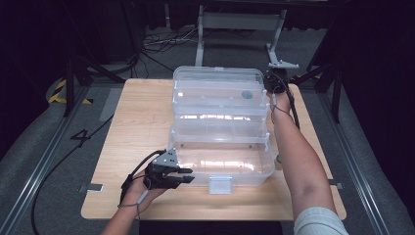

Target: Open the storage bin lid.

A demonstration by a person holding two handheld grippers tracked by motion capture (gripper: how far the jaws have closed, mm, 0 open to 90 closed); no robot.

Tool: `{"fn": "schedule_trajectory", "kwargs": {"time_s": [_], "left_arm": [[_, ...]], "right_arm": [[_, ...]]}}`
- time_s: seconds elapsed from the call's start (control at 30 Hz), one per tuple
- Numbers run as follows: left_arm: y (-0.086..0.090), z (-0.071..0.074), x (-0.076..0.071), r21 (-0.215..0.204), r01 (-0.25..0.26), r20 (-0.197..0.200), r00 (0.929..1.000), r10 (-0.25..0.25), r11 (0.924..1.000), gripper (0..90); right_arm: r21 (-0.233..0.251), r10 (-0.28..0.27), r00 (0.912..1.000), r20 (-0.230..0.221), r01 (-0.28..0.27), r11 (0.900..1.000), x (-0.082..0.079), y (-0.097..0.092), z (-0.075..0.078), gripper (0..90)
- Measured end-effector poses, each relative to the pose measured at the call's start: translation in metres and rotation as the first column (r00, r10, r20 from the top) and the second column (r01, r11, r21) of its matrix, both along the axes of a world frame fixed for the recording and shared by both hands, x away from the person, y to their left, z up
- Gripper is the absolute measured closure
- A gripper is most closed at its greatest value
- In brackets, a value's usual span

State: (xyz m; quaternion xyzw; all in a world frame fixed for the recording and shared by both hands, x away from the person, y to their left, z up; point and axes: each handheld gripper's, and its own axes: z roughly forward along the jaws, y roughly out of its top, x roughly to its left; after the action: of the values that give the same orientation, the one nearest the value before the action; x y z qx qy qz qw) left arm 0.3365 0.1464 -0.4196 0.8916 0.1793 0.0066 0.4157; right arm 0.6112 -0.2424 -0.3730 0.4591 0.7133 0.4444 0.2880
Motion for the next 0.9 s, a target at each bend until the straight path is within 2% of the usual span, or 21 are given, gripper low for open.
{"fn": "schedule_trajectory", "kwargs": {"time_s": [0.57, 0.9], "left_arm": [[0.0, 0.0, 0.0, -0.003, -0.002, 0.005, 1.0, 0.002, 1.0, 71.8], [0.0, 0.0, -0.001, -0.003, -0.004, 0.004, 1.0, 0.004, 1.0, 71.8]], "right_arm": [[0.046, 0.068, 0.9974, -0.025, -0.067, 0.9967, 0.01, -0.009, -0.016, 80.9], [0.069, 0.073, 0.9952, -0.066, -0.068, 0.9953, 0.015, -0.01, -0.026, 80.7]]}}
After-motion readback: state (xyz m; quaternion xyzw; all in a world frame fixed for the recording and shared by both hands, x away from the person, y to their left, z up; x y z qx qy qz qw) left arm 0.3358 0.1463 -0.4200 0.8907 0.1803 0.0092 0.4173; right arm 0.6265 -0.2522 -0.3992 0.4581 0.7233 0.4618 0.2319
